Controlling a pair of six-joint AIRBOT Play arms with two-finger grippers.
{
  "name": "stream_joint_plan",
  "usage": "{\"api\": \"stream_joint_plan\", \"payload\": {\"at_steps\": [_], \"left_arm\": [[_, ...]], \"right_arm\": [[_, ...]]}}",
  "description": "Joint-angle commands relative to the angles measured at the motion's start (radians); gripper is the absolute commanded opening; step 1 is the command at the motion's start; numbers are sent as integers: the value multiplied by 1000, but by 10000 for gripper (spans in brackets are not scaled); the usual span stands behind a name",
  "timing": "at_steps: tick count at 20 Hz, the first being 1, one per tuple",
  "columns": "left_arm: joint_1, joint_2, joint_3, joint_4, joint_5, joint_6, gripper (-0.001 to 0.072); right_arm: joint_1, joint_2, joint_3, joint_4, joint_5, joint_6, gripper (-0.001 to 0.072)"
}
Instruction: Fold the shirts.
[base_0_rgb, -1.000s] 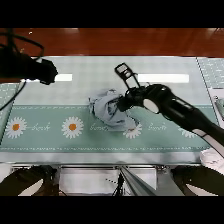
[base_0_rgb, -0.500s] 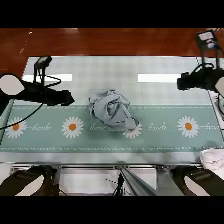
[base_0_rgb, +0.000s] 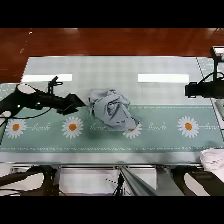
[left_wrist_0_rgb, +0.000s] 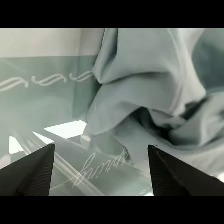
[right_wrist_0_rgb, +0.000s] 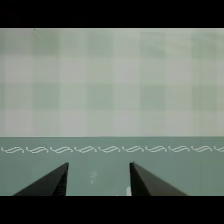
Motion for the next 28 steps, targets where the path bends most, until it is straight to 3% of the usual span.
{"api": "stream_joint_plan", "payload": {"at_steps": [1,5,7,8,10,11,15,18,21,24,28], "left_arm": [[-27,-130,-5,-152,17,108,684],[-43,-198,-4,-327,32,225,674],[-61,-222,1,-362,35,235,668],[-74,-235,6,-364,35,233,599],[-103,-260,17,-364,34,237,92],[-113,-267,19,-363,34,239,24],[-97,-266,21,-363,-27,280,23],[-72,-260,21,-363,-68,282,23],[-58,-252,21,-363,-96,283,24],[-59,-244,21,-364,-103,287,23],[-59,-243,21,-364,-106,305,24]], "right_arm": [[-10,1,-9,40,1,-8,466],[-10,1,-9,62,6,-7,465],[-10,1,-9,71,6,-7,465],[-10,1,-9,76,6,-7,465],[-10,1,-9,85,13,-6,465],[-10,1,-9,87,20,-6,465],[-11,-2,-69,166,35,-21,466],[-10,-44,-237,512,31,-130,535],[-10,-105,-377,838,-28,-241,535],[21,-153,-399,854,-35,-263,512],[194,-214,-399,864,-167,-234,512]]}}
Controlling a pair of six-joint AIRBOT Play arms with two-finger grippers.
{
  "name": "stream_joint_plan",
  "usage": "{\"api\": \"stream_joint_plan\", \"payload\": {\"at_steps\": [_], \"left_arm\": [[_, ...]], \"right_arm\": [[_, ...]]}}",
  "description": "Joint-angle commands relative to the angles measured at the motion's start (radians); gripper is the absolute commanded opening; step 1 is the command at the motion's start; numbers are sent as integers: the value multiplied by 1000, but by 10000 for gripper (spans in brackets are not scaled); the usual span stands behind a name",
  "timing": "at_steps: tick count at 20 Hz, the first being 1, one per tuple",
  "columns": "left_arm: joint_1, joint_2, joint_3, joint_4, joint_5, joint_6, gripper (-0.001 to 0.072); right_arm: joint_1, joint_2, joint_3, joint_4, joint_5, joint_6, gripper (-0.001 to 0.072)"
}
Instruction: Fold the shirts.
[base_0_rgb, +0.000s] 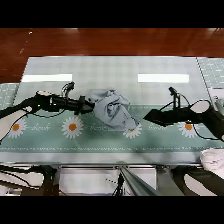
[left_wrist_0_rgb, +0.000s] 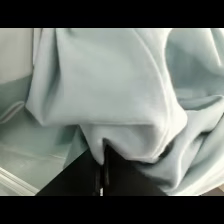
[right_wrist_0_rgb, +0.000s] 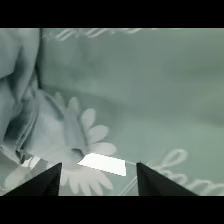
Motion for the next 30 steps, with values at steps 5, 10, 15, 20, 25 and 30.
{"api": "stream_joint_plan", "payload": {"at_steps": [5,10,15,20,25,30], "left_arm": [[2,2,1,0,-31,10,24],[25,42,74,-1,-69,17,22],[150,256,311,0,-76,-27,22],[261,429,581,0,-70,-44,22],[311,571,814,30,-37,-44,22],[310,681,854,272,-86,-148,22]], "right_arm": [[244,-157,-14,182,-265,13,421],[237,-83,24,161,-312,-18,28],[32,193,151,-146,-294,124,26],[-102,383,370,-307,-254,122,25],[-134,426,665,-462,-219,123,25],[-134,426,752,-562,-6,175,25]]}}
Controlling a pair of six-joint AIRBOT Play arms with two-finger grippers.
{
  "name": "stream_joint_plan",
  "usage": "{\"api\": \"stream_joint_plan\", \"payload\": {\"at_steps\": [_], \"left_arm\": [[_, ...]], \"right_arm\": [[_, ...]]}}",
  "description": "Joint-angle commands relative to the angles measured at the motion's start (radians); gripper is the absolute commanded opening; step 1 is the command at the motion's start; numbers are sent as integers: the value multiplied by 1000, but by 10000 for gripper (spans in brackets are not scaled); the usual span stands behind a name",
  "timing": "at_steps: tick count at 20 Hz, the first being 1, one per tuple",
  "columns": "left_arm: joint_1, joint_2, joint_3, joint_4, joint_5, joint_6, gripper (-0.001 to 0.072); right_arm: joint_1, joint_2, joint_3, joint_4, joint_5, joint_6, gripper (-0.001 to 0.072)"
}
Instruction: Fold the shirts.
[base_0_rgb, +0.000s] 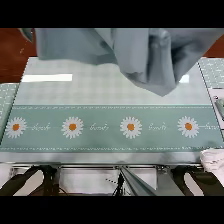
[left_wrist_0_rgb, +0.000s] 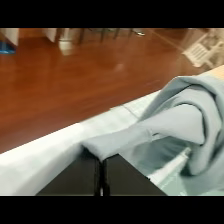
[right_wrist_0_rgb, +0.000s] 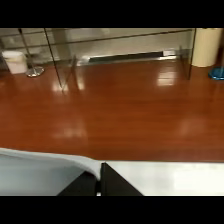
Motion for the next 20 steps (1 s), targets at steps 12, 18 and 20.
{"api": "stream_joint_plan", "payload": {"at_steps": [12,18,20], "left_arm": [[-191,70,19,309,-284,-270,22],[-475,68,-303,604,-145,-330,22],[-504,51,-428,594,-29,-330,22]], "right_arm": [[-3,15,54,109,747,-40,25],[-3,-84,-63,-3,890,-102,25],[-3,-149,-134,-31,725,-139,26]]}}
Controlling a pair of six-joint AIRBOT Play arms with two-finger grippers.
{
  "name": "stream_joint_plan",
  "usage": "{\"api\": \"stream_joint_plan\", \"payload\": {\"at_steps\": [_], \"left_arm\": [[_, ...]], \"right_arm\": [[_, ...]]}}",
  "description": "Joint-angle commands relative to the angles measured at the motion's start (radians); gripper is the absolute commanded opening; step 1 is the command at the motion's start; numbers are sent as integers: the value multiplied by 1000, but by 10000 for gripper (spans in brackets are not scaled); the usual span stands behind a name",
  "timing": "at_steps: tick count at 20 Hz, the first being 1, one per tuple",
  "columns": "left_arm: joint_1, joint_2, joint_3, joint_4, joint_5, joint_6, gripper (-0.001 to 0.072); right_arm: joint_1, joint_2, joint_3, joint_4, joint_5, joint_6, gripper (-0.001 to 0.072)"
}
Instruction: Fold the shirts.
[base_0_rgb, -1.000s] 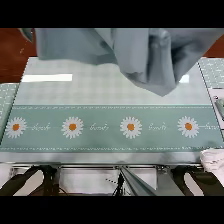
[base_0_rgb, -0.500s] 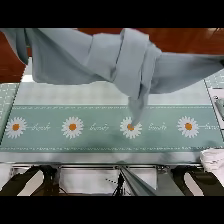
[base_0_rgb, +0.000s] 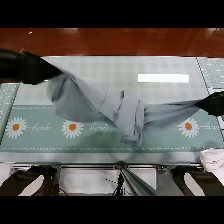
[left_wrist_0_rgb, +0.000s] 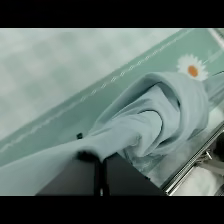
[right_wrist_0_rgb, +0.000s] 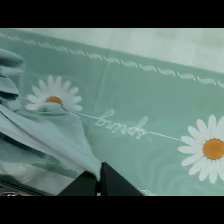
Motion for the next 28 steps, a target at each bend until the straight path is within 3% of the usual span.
{"api": "stream_joint_plan", "payload": {"at_steps": [1,3,6,9,12,13,14,15,17,18,19,20,22,24,26,28], "left_arm": [[-86,-24,-202,66,188,-18,22],[-103,-63,-260,49,281,-17,22],[-141,-150,-294,42,378,-17,22],[-180,-272,-294,42,414,14,22],[-183,-361,-294,42,391,13,22],[-183,-372,-294,42,388,13,22],[-183,-373,-294,42,388,14,22],[-183,-369,-293,42,388,16,22],[-183,-365,-293,42,386,36,23],[-183,-365,-293,42,384,36,22],[-183,-365,-293,42,383,36,23],[-183,-364,-293,42,382,36,22],[-183,-365,-293,42,378,37,22],[-183,-365,-293,42,378,37,22],[-183,-365,-293,42,376,39,22],[-183,-365,-293,42,372,40,22]], "right_arm": [[0,-114,-103,-67,-195,-55,26],[0,-236,-111,-63,-314,-55,26],[0,-444,-111,85,-410,-58,26],[0,-601,-111,200,-456,-58,27],[-3,-628,-108,185,-472,-59,30],[-8,-617,-93,153,-449,-63,141],[-16,-605,-70,136,-394,-85,361],[-28,-589,-40,121,-300,-119,521],[-54,-540,-5,41,-129,-154,519],[-69,-500,-17,-23,-109,-138,508],[-87,-451,-51,-79,-144,-96,448],[-107,-399,-108,-89,-188,-66,446],[-140,-289,-288,24,-225,-58,453],[-129,-189,-505,190,-251,-78,526],[-81,-111,-689,331,-330,-85,534],[-3,-75,-778,377,-395,-79,534]]}}
